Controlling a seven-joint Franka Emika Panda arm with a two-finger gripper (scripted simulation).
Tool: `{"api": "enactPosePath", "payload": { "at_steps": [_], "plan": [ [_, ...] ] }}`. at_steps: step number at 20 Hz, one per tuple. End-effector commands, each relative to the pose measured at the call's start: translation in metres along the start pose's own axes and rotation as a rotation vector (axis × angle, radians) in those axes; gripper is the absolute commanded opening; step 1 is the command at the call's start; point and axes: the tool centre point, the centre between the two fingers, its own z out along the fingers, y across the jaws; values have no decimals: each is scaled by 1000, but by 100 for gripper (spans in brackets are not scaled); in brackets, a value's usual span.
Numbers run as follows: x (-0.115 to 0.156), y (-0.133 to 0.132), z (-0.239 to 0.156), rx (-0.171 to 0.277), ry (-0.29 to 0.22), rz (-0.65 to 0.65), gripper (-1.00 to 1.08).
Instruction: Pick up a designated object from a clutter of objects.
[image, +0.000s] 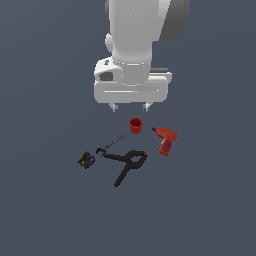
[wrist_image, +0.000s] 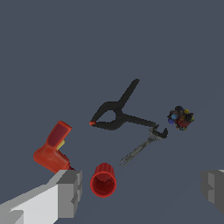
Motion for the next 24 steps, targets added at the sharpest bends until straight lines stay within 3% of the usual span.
{"api": "enactPosePath", "payload": {
  "at_steps": [1,11,24],
  "plan": [
    [0,0,0,0,0,0,100],
    [-10,9,11,0,-49,-20,100],
    [-6,14,17,3,-46,-47,100]
  ]
}}
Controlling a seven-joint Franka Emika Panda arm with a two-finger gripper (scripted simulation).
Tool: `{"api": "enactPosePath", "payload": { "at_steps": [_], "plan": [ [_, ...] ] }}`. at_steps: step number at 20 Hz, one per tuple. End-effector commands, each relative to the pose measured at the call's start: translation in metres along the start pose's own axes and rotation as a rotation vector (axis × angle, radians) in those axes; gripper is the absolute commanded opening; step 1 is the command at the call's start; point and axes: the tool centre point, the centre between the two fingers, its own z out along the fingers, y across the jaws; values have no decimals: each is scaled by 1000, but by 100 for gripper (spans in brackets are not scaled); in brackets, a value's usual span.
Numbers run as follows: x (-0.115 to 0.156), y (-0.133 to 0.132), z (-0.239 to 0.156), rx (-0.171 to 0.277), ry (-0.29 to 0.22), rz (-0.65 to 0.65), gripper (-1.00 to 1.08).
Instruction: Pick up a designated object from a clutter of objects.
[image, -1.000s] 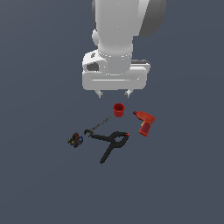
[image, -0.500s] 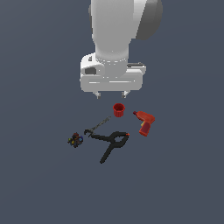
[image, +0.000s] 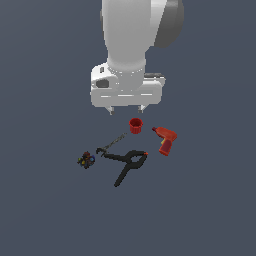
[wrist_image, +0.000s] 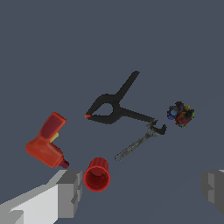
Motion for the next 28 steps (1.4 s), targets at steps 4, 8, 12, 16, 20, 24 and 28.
{"api": "enactPosePath", "payload": {
  "at_steps": [4,8,12,16,20,24,28],
  "plan": [
    [5,8,9,2,2,-43,100],
    [11,17,19,5,4,-90,100],
    [17,29,33,7,8,-151,100],
    [24,44,49,9,12,-223,100],
    [30,59,65,11,16,-295,100],
    [35,75,82,11,21,-367,100],
    [38,90,100,11,25,-440,100]
  ]
}}
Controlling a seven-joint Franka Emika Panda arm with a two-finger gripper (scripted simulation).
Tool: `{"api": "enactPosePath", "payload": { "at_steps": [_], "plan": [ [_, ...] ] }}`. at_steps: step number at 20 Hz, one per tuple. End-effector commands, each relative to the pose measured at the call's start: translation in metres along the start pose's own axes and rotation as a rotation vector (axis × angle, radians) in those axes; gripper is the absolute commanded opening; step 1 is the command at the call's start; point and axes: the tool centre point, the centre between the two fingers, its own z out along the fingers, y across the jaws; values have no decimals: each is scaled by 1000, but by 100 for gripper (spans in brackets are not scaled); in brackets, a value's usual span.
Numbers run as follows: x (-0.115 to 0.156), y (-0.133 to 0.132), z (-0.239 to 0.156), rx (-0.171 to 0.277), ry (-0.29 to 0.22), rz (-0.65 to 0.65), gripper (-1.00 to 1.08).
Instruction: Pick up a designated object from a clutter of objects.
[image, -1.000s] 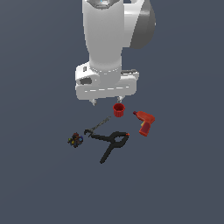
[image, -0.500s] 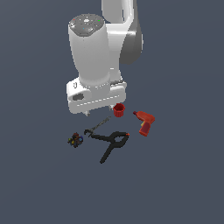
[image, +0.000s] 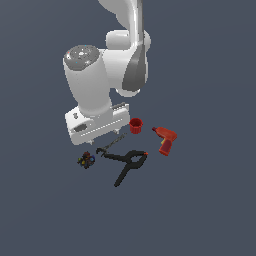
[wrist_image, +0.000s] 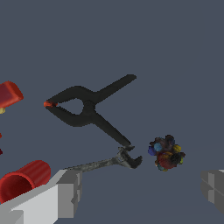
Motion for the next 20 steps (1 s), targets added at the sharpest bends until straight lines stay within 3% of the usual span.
{"api": "enactPosePath", "payload": {
  "at_steps": [1,20],
  "plan": [
    [-2,10,11,-1,3,-46,100],
    [-33,80,96,-14,14,-384,100]
  ]
}}
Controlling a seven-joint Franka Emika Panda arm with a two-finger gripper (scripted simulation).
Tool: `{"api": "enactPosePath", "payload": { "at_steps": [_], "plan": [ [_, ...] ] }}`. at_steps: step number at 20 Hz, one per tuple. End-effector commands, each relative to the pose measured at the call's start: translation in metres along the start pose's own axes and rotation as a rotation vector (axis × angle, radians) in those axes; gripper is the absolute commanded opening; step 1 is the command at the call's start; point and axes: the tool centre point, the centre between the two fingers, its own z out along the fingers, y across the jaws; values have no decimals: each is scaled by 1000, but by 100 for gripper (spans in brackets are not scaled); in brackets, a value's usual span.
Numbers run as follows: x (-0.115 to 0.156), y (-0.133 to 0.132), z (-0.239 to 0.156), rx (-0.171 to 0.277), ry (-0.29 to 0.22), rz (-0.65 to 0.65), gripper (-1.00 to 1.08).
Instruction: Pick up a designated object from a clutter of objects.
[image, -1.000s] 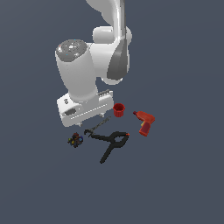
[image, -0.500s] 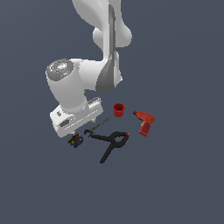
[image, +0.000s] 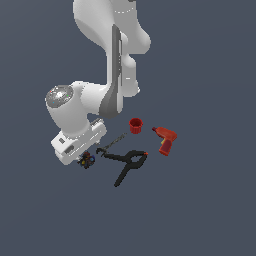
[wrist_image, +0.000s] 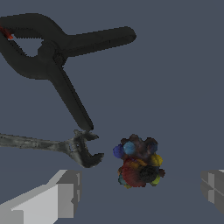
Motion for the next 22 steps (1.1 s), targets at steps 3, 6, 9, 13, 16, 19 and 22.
{"api": "enactPosePath", "payload": {
  "at_steps": [3,6,9,13,16,19,22],
  "plan": [
    [-13,9,18,-4,1,-69,100],
    [-19,13,27,-6,1,-103,100],
    [-24,16,33,-7,0,-129,100],
    [-29,18,39,-8,0,-151,100],
    [-30,19,41,-9,0,-158,100],
    [-30,19,41,-8,0,-155,100],
    [-30,19,46,-8,0,-155,100]
  ]
}}
